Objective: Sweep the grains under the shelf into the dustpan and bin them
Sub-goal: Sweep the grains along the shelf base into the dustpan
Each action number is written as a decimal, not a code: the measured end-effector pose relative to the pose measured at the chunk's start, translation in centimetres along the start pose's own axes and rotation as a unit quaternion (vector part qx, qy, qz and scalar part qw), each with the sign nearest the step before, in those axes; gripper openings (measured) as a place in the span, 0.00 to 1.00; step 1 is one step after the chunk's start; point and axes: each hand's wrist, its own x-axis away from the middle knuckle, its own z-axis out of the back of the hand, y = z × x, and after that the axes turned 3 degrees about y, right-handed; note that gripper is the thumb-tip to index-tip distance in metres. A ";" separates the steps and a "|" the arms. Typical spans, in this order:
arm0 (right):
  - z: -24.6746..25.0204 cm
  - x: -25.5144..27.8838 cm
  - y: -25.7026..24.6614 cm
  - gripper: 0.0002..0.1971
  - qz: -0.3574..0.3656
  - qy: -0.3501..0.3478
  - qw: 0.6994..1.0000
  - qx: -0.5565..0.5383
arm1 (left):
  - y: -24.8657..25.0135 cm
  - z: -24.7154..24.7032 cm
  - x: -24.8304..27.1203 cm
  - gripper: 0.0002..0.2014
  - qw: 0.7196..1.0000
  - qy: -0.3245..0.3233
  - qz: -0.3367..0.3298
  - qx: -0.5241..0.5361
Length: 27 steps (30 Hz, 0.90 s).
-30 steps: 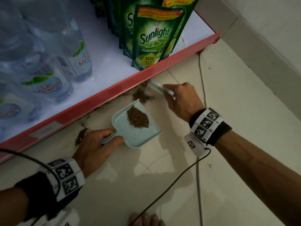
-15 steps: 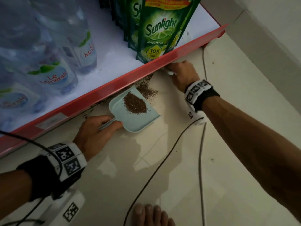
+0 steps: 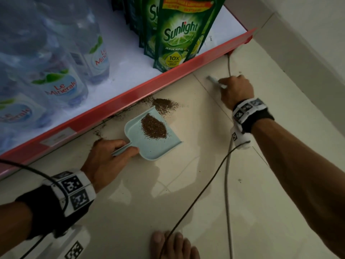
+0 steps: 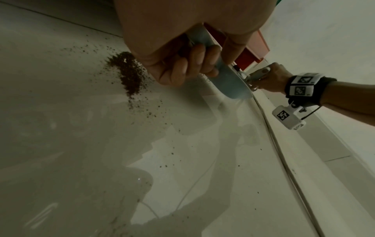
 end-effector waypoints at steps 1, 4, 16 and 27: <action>-0.3 1.1 -1.1 0.15 0.023 -0.006 1.000 -0.004 | 0.1 0.0 0.1 0.22 1.000 0.000 -0.001 0.001; -0.8 5.9 -4.6 0.16 0.123 -0.036 0.991 -0.042 | 0.4 -0.1 0.4 0.22 1.000 0.002 -0.002 0.006; 0.1 -2.1 -1.9 0.14 -0.067 0.059 0.996 -0.025 | -0.3 0.3 0.7 0.20 1.000 0.004 0.026 0.006; -0.6 4.7 -10.3 0.19 0.311 -0.042 0.941 -0.128 | -1.8 1.3 1.9 0.19 0.998 0.024 0.059 0.018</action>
